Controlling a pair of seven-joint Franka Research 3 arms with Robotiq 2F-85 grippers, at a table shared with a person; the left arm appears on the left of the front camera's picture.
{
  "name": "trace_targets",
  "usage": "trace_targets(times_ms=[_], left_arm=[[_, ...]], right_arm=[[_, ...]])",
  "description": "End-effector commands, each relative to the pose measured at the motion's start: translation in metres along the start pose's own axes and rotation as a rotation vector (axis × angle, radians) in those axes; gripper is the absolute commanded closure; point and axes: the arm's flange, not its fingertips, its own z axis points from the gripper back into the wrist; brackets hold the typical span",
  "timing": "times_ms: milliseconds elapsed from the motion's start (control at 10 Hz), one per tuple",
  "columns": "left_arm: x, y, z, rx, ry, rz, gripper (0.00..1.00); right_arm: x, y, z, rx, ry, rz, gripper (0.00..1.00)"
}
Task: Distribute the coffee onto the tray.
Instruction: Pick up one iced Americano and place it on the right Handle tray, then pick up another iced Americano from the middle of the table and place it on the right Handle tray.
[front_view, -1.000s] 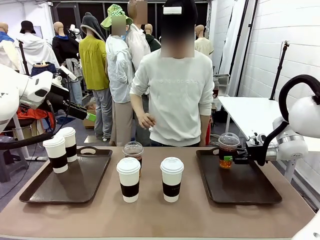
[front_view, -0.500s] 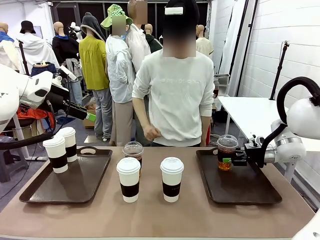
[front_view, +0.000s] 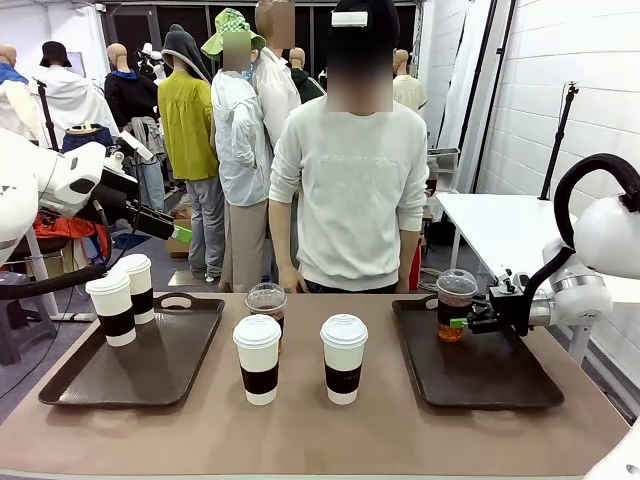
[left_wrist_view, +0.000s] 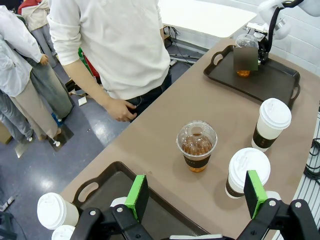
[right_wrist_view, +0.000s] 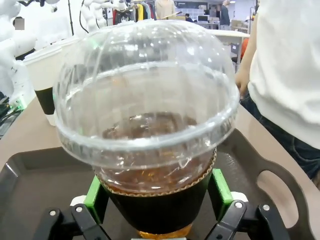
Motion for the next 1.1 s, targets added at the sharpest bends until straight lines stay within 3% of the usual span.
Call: trace_targets(times_ms=[0, 600, 1000], left_arm=[[-0.002, 0.002, -0.001, -0.012, -0.009, 0.0, 0.0], [-0.002, 0.002, -0.001, -0.012, -0.009, 0.0, 0.0], [-0.002, 0.002, -0.001, -0.012, -0.009, 0.0, 0.0]], right_arm=[[0.0, 0.006, 0.005, -0.016, -0.026, -0.032, 0.0], [-0.008, 0.029, 0.03, -0.101, -0.041, -0.064, 0.0], [-0.014, 0.02, 0.03, -0.052, -0.015, -0.054, 0.0]])
